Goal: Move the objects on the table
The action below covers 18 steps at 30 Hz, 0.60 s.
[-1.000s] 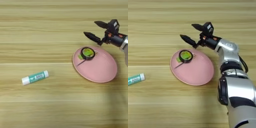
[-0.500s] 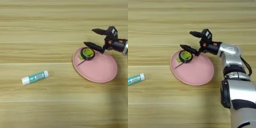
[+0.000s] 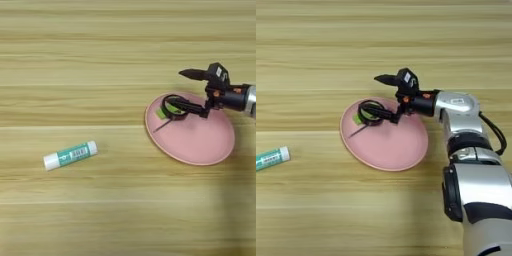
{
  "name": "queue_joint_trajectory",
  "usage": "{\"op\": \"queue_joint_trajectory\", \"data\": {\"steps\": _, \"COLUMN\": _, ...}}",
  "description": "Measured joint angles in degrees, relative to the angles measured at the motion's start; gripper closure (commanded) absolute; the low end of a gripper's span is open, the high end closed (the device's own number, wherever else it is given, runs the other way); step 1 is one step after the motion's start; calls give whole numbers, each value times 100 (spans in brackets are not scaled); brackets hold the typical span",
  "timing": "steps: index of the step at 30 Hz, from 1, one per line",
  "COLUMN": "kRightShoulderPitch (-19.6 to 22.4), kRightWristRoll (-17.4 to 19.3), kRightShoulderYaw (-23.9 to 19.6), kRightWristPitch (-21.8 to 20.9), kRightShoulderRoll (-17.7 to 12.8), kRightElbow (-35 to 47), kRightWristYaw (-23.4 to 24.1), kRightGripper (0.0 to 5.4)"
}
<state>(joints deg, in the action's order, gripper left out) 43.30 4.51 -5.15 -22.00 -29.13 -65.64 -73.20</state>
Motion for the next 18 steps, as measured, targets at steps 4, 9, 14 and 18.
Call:
{"op": "queue_joint_trajectory", "data": {"steps": 4, "kRightShoulderPitch": -71, "kRightWristRoll": -78, "kRightShoulderYaw": 63, "kRightWristPitch": -8, "kRightShoulderRoll": -4, "kRightElbow": 5, "kRightWristYaw": -22, "kRightGripper": 2}}
{"op": "queue_joint_trajectory", "data": {"steps": 9, "kRightShoulderPitch": -103, "kRightWristRoll": -229, "kRightShoulderYaw": 136, "kRightWristPitch": -110, "kRightShoulderRoll": -7, "kRightElbow": 4, "kRightWristYaw": 31, "kRightGripper": 2}}
{"op": "queue_joint_trajectory", "data": {"steps": 14, "kRightShoulderPitch": -104, "kRightWristRoll": -355, "kRightShoulderYaw": 186, "kRightWristPitch": -127, "kRightShoulderRoll": -8, "kRightElbow": -5, "kRightWristYaw": 168, "kRightGripper": 2}}
{"op": "queue_joint_trajectory", "data": {"steps": 18, "kRightShoulderPitch": -105, "kRightWristRoll": -500, "kRightShoulderYaw": 260, "kRightWristPitch": -136, "kRightShoulderRoll": -7, "kRightElbow": -37, "kRightWristYaw": 338, "kRightGripper": 2}}
